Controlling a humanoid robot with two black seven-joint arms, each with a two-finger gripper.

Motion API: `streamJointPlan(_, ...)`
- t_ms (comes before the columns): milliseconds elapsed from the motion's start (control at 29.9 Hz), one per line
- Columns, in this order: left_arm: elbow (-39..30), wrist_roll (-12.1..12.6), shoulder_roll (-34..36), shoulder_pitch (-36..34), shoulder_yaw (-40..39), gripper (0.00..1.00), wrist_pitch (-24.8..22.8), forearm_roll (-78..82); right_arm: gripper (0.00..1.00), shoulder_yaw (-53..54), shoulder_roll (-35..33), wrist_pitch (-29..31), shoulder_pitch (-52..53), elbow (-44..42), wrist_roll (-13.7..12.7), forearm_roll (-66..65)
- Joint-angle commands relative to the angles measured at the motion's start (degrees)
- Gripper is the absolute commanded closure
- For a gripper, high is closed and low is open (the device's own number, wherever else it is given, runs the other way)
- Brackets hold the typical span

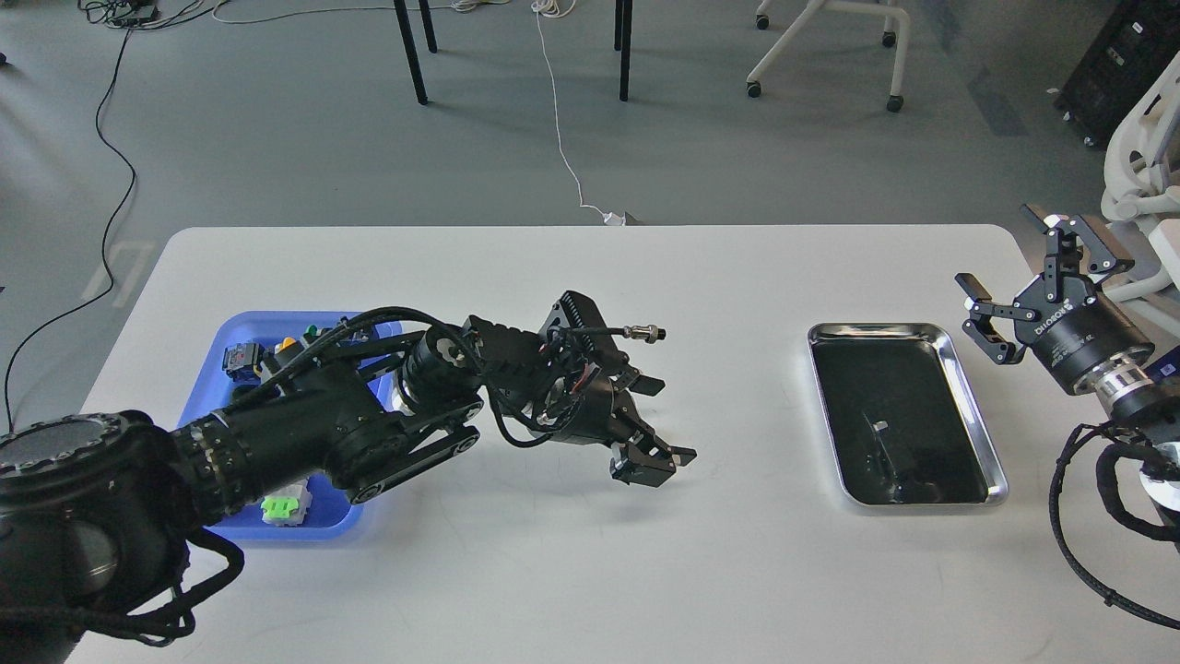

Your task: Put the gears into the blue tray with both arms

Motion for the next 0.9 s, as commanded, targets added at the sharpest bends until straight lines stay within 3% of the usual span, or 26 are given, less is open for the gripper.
streamJointPlan(0, 3.1, 0.0, -1.5, -0.4, 1.2, 0.07, 0.3, 0.0, 0.02, 0.0, 0.0, 0.0, -0.1, 0.0, 0.0, 0.0)
streamJointPlan(134, 4.9, 0.0, -1.8, -0.2, 1.6, 0.14, 0.3, 0.0, 0.02, 0.0, -0.1, 0.0, -0.4, 0.0, 0.0, 0.0)
streamJointPlan(267, 5.0, 0.0, -1.8, -0.2, 1.8, 0.15, 0.3, 0.0, 0.02, 0.0, -0.1, 0.0, -0.4, 0.0, 0.0, 0.0)
streamJointPlan(301, 5.4, 0.0, -1.7, -0.2, 2.6, 0.22, 0.4, 0.0, 0.02, 0.0, -0.1, 0.0, -0.4, 0.1, 0.0, 0.0)
streamJointPlan(768, 5.4, 0.0, -1.6, -0.2, 2.7, 0.24, 0.4, 0.0, 0.02, 0.0, 0.0, 0.0, -0.4, 0.1, 0.0, 0.0)
streamJointPlan(802, 7.5, 0.0, -1.8, 0.0, 5.3, 0.42, 0.4, 0.0, 0.02, 0.0, -0.1, 0.0, -0.4, 0.1, 0.0, 0.0)
streamJointPlan(869, 7.6, 0.0, -1.8, 0.1, 5.3, 0.44, 0.4, 0.0, 0.02, 0.0, -0.1, 0.0, -0.4, 0.1, 0.0, 0.0)
